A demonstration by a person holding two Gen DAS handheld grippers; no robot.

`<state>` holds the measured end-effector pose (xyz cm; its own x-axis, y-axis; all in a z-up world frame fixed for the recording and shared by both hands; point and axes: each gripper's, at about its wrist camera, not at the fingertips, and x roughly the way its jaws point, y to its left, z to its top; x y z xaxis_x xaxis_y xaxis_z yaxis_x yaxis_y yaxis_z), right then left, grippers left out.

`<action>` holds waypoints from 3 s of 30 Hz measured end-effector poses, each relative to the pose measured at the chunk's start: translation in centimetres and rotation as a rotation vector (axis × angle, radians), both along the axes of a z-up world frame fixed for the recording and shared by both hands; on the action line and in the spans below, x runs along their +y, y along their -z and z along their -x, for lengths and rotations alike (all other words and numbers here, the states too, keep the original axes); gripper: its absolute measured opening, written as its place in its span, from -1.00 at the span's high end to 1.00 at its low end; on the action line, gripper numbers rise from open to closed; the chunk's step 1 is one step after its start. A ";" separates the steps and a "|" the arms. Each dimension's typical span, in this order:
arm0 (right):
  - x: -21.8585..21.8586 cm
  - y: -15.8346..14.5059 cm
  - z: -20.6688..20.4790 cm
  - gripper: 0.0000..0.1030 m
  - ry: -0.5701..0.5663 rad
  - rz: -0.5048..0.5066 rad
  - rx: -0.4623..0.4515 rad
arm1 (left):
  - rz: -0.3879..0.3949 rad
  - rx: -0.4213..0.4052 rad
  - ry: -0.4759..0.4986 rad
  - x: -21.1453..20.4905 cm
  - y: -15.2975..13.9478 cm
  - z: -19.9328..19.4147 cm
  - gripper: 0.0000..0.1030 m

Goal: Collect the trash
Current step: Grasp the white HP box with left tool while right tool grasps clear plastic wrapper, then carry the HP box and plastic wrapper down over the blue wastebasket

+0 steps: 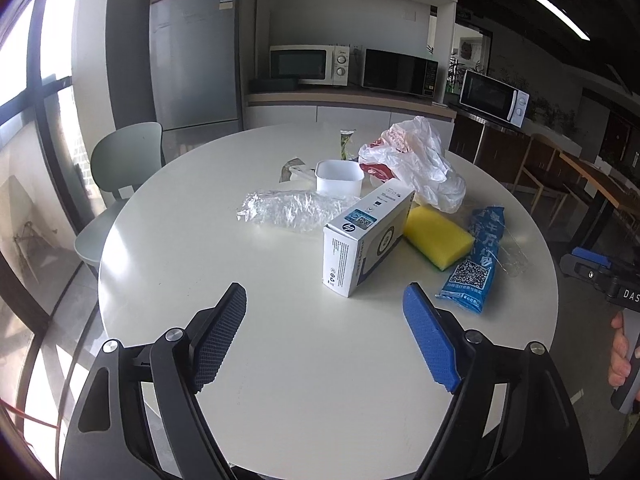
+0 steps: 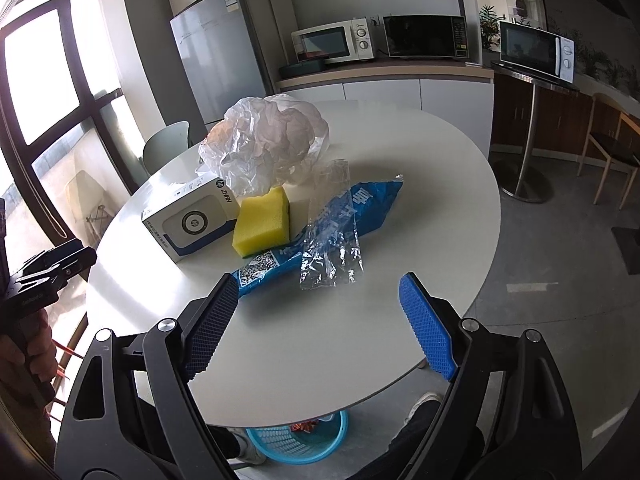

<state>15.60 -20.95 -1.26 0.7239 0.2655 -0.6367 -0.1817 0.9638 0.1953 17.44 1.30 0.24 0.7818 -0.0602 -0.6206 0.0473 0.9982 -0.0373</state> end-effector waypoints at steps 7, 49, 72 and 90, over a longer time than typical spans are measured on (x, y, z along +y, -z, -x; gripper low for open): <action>0.2 1.2 -3.3 -0.52 -0.005 -0.001 0.046 | -0.008 0.040 0.014 -0.1 1.2 -3.0 -0.56; 1.4 1.9 -4.4 0.99 -0.059 -0.051 0.076 | 0.126 0.026 0.169 -1.5 1.3 -3.2 0.42; 1.1 0.0 6.5 0.99 -0.129 -0.014 -0.012 | 0.157 0.020 0.085 -0.4 0.9 7.7 0.42; -2.2 -0.4 15.9 0.99 -0.193 0.034 -0.005 | 0.102 0.042 0.157 -1.3 1.1 15.9 0.42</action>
<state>-0.34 -23.17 -0.87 0.6648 0.3785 -0.6440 -0.3649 0.9168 0.1622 1.50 -0.02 -0.87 0.7314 -0.2439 -0.6368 0.1986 0.9695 -0.1433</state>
